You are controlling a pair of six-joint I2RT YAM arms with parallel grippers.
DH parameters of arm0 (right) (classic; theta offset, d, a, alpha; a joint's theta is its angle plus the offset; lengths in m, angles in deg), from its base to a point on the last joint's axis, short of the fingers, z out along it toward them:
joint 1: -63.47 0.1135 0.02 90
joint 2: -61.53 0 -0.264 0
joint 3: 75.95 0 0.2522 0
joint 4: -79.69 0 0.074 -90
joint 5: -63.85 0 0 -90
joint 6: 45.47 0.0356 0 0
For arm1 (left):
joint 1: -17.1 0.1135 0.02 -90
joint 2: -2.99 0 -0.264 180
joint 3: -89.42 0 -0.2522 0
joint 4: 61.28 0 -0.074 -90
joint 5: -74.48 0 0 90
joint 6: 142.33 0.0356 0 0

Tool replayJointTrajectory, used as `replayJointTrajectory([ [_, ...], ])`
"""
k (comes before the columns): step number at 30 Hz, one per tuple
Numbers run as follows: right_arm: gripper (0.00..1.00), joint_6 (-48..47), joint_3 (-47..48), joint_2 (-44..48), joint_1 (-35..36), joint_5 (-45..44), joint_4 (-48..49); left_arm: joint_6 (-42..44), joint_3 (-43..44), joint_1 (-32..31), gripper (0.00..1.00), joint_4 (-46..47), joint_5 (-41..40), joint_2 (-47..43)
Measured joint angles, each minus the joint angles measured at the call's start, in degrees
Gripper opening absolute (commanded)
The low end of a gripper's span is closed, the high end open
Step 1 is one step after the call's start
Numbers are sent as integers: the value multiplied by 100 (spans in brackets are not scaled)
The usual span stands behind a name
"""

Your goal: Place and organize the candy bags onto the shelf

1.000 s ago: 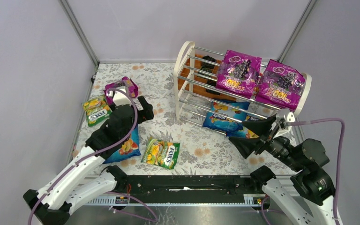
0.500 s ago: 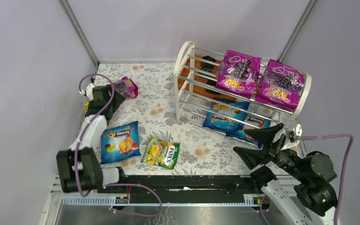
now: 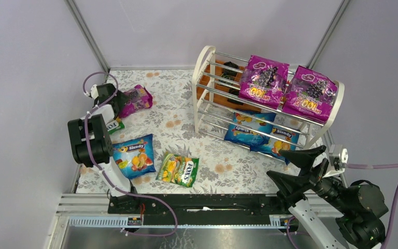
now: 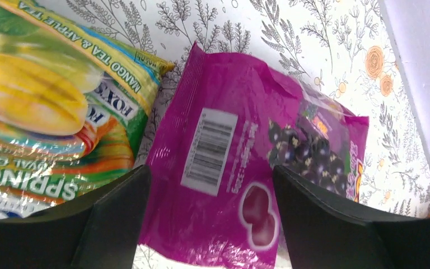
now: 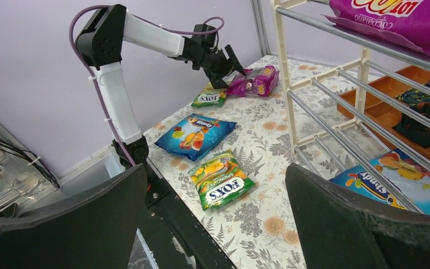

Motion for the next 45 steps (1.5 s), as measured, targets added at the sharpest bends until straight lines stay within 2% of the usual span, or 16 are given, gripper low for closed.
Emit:
replayJointTrajectory([
  [6,100,4,0,4,0,-15,-125,-94,-157,74,35,387,459,116],
  [9,100,24,-52,4,0,-17,-79,-295,-496,55,29,531,662,-70],
  [11,100,57,-153,2,0,-17,-7,-461,-741,-42,20,584,815,-249],
  [13,100,92,-251,-9,0,-15,37,-682,-984,-175,17,636,992,-439],
  [16,100,138,-354,-83,0,-15,85,-1029,-1344,-522,21,719,1287,-734],
  [19,100,192,-459,-181,0,-15,205,-1331,-1753,-994,29,859,1541,-1078],
  [20,100,212,-498,-199,0,-15,243,-1377,-1869,-1215,37,837,1598,-1228],
  [22,100,264,-592,-208,0,-15,315,-1329,-1921,-1585,62,688,1670,-1499],
  [24,100,306,-667,-219,0,-15,352,-1165,-1803,-1814,82,450,1692,-1759],
  [26,100,326,-715,-240,0,-15,376,-848,-1593,-1766,96,166,1550,-1943],
  [30,100,332,-785,-280,0,-17,463,-297,-1027,-1353,99,-284,927,-2037],
  [33,100,348,-798,-308,0,-17,518,-111,-577,-874,99,-601,723,-1753],
  [36,100,352,-798,-328,0,-17,535,-31,-44,-529,99,-835,728,-1088],
  [39,100,352,-798,-350,0,-24,533,146,393,-448,99,-1005,817,-361],
  [45,100,365,-800,-367,0,-125,535,365,310,-520,96,-1040,1460,166],
])
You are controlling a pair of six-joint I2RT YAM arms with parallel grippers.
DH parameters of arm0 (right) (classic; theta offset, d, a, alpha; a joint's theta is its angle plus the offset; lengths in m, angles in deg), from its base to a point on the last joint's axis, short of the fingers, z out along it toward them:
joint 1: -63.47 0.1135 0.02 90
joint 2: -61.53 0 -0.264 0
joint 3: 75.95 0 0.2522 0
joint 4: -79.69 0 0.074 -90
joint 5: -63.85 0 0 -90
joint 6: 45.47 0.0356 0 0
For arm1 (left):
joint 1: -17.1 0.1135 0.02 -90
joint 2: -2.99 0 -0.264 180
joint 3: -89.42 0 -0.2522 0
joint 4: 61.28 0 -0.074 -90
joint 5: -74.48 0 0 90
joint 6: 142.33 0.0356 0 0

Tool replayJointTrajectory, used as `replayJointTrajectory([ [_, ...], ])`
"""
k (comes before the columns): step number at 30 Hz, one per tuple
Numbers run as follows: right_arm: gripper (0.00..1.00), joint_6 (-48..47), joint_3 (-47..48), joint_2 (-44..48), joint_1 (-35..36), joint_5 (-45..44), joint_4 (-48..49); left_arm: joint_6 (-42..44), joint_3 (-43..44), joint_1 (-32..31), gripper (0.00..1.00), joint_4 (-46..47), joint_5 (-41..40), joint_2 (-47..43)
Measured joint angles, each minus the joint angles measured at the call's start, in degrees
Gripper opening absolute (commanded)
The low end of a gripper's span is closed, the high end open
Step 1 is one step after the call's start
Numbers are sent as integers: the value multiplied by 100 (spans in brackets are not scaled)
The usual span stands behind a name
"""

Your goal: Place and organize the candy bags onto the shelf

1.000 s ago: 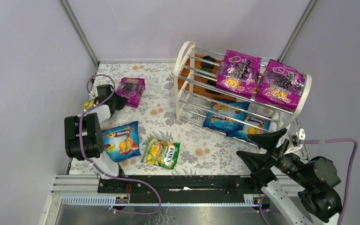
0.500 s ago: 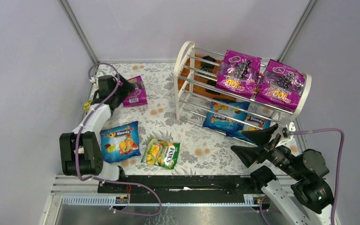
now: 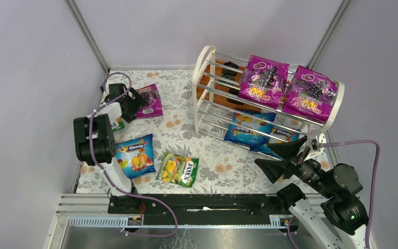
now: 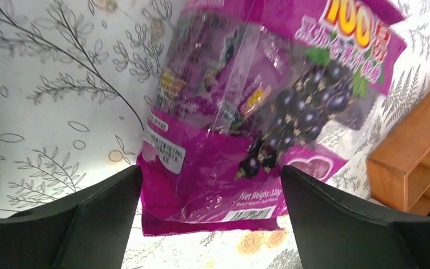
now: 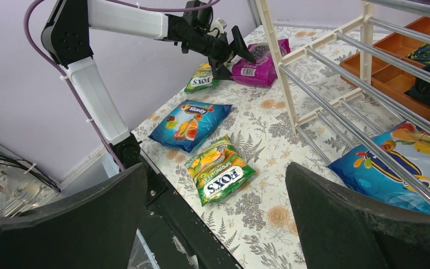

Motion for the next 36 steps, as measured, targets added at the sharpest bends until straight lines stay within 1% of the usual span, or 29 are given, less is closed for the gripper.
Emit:
replayJointTrajectory([
  [1,100,4,-7,-9,0,0,17,-4,-79,-7,95,31,85,0],
  [4,100,31,-24,-111,0,2,111,-66,-315,-4,82,273,345,0],
  [9,100,120,-50,-348,0,4,264,-179,-382,31,58,485,715,63],
  [12,100,195,-50,-431,0,4,356,-238,-382,61,42,616,901,138],
  [14,100,247,-50,-457,0,4,417,-323,-385,79,34,706,1021,157],
  [16,100,306,-52,-470,0,2,446,-411,-424,94,29,876,1174,157],
  [20,100,461,-52,-538,0,-63,514,-612,-621,114,9,1215,1357,87],
  [22,100,551,-52,-616,0,-166,525,-704,-763,116,5,1298,1445,-70],
  [27,100,772,-44,-903,0,-352,516,-929,-1132,129,0,1311,1589,-660],
  [36,100,1001,271,-1416,0,-382,448,-1121,-1346,238,0,1235,1794,-1794],
])
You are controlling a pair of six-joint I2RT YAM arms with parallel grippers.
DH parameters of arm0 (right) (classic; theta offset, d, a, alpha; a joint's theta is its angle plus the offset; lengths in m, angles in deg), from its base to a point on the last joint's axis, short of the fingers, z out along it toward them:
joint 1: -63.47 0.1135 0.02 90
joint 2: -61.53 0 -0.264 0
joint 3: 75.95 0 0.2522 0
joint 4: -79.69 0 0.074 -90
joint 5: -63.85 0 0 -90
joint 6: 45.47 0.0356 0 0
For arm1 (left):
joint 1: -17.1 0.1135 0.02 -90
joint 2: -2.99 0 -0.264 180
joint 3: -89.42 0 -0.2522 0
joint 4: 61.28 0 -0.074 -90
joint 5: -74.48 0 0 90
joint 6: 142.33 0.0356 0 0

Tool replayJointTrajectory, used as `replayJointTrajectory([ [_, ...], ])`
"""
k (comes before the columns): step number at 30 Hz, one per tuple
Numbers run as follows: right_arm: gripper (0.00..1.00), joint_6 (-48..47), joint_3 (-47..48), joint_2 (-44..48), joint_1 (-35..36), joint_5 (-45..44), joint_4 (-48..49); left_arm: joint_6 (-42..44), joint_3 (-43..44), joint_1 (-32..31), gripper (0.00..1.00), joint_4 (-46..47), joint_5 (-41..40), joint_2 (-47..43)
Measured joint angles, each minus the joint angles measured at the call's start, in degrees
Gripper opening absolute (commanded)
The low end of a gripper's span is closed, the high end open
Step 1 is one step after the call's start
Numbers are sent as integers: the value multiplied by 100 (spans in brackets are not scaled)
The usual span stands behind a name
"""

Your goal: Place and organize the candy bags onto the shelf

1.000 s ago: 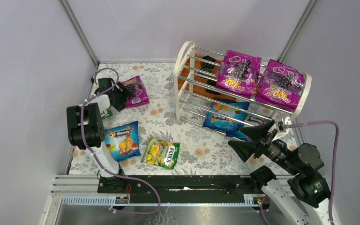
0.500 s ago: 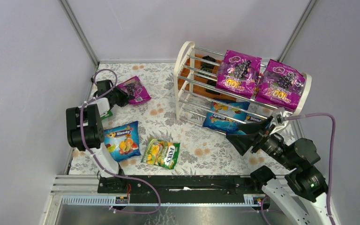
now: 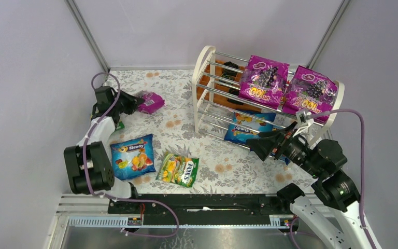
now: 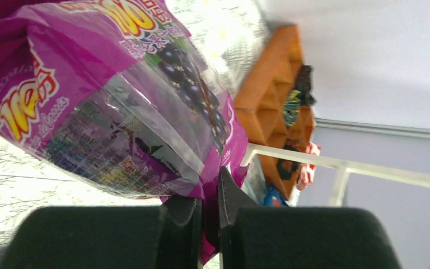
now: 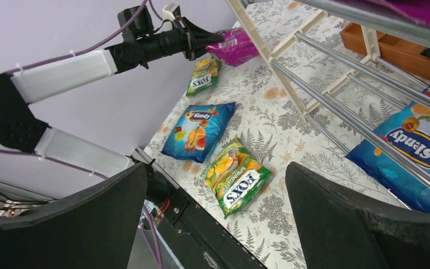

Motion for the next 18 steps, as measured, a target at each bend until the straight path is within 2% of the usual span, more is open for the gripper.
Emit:
replayJointTrajectory([
  [8,100,-44,870,-592,0,275,-160,-87,68,24,0,153,448,-1805],
  [11,100,-96,1285,-811,0,409,-140,-166,566,-15,0,229,850,-2326],
  [16,100,-35,1799,-1259,0,564,188,-990,1504,-319,0,1790,1781,-2347],
  [18,100,105,2057,-1585,0,608,424,-1156,1921,-557,0,2135,2092,-2277],
])
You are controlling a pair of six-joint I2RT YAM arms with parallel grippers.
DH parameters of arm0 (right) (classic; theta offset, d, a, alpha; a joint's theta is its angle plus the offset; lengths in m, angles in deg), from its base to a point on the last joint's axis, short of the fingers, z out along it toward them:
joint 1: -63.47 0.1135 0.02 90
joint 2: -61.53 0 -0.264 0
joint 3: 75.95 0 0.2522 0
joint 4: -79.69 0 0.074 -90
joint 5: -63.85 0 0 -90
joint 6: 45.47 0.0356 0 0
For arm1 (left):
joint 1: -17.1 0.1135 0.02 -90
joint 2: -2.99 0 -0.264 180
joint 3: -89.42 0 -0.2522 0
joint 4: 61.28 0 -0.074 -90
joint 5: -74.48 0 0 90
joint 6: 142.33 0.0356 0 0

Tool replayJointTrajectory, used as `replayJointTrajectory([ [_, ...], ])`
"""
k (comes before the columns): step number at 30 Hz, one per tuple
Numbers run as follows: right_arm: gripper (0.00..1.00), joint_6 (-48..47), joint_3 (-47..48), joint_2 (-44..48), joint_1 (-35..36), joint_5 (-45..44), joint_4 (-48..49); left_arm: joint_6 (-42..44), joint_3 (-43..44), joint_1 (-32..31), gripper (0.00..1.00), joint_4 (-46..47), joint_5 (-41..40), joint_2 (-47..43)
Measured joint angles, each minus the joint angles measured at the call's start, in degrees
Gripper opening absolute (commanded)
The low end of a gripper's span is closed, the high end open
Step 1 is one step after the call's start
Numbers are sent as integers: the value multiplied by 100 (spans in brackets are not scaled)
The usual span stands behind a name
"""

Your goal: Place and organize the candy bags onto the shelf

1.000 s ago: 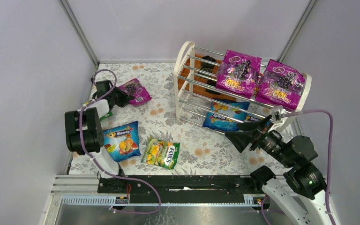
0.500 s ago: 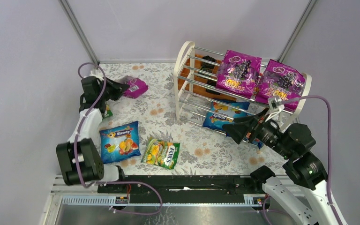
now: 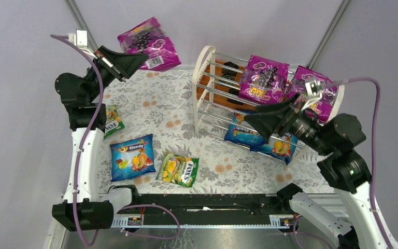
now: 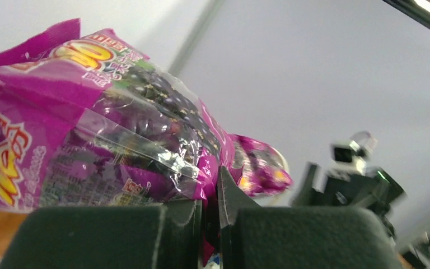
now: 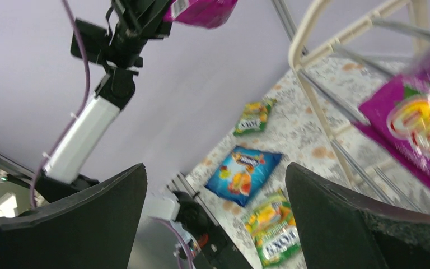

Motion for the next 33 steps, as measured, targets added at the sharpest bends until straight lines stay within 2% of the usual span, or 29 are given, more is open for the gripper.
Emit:
replayJointTrajectory([
  [6,100,914,675,-1178,0,164,898,247,1178,-1154,0,175,468,70],
  [9,100,1604,879,-1810,7,402,1600,374,1399,-1681,0,315,603,70],
  [13,100,2439,881,-2448,175,479,2306,442,1462,-2037,0,463,658,197],
  [21,100,3152,870,-2597,682,125,2850,94,1226,-2332,0,992,649,710],
  [33,100,3357,710,-2483,811,-219,3368,-24,894,-2833,0,1714,529,715],
])
